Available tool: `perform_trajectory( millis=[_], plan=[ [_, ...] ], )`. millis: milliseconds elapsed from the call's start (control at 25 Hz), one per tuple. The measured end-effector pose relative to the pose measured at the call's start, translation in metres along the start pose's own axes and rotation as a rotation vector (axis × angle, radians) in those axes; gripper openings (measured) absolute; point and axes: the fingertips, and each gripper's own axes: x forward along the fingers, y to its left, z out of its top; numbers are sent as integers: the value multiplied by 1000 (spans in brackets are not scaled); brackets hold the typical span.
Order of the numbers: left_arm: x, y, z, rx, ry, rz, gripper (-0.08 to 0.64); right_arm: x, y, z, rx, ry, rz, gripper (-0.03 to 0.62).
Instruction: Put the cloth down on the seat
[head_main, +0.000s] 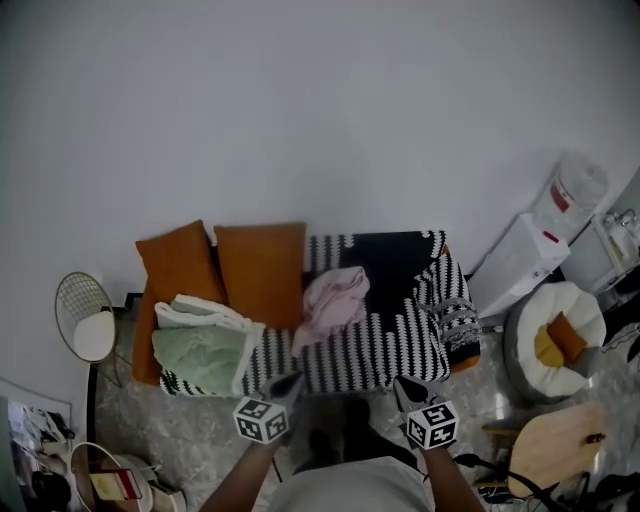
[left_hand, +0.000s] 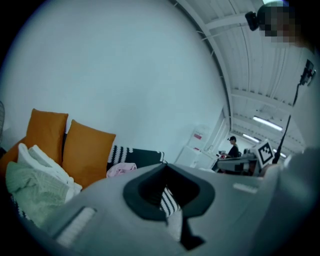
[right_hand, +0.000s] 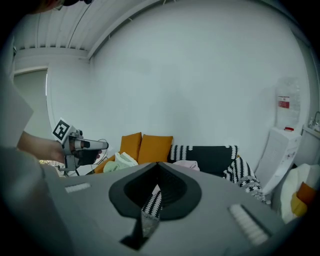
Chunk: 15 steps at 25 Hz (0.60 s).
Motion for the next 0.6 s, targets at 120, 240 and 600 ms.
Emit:
perform_trajectory(
  millis=[120,240,600],
  plan=[
    [-9,-16,4,1,-12,5,2,-15,-6,5,3,-16,-3,6],
    [-14,-33,4,6,-24,16,2,-29,-17,13,4,-36,0,6],
    [-10,-73,15,46,-96,75,2,-57,-49,35,-40,-62,52,6]
  ],
)
